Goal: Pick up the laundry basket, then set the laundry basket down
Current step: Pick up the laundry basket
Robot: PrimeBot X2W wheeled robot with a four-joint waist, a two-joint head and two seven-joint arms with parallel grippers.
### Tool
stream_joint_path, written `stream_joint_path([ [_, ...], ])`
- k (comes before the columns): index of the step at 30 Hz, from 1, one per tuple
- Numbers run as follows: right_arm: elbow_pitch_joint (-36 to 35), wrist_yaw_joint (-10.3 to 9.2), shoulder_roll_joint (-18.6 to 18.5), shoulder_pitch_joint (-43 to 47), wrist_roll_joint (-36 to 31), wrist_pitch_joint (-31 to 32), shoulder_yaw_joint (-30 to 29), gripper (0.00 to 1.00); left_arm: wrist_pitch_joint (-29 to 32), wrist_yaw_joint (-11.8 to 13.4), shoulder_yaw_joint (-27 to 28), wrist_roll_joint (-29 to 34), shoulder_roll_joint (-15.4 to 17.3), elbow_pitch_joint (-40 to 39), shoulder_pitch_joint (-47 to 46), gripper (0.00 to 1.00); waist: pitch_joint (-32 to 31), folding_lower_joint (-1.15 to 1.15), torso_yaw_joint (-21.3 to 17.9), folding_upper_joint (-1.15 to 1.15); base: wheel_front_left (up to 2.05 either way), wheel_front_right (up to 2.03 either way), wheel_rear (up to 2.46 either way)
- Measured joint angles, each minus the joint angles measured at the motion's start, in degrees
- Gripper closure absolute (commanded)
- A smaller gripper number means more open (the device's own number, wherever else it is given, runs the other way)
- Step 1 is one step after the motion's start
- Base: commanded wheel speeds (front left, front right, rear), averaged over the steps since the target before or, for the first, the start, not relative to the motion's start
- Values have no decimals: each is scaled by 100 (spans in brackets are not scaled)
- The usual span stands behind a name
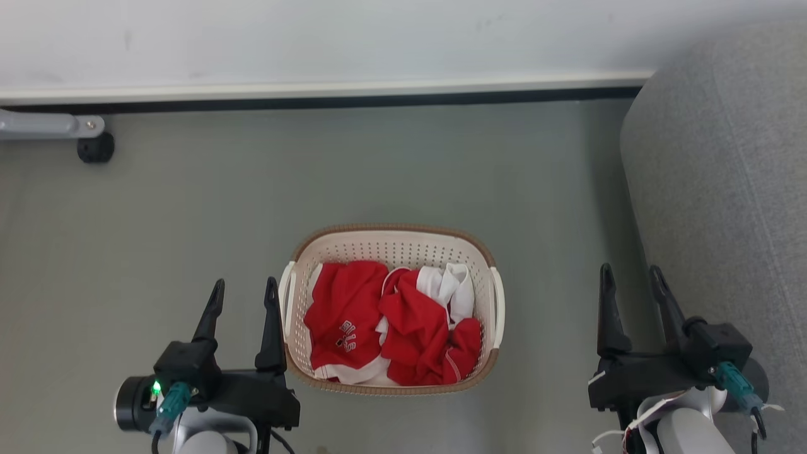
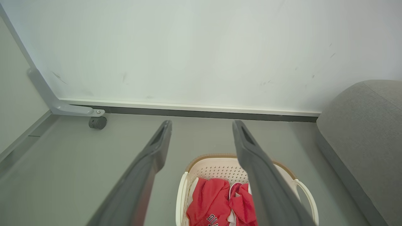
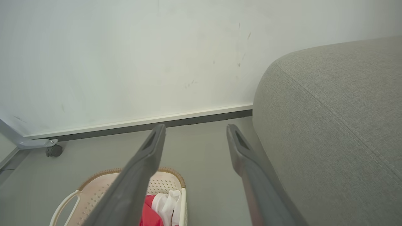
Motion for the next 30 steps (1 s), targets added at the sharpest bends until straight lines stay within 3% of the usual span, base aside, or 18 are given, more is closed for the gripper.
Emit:
stream_joint_path([
  [30, 160, 33, -53, -1200, -97, -1, 27, 0, 0, -245, 0, 0, 35, 432, -1332, 0, 1993, 0, 18, 0, 0, 0, 0],
])
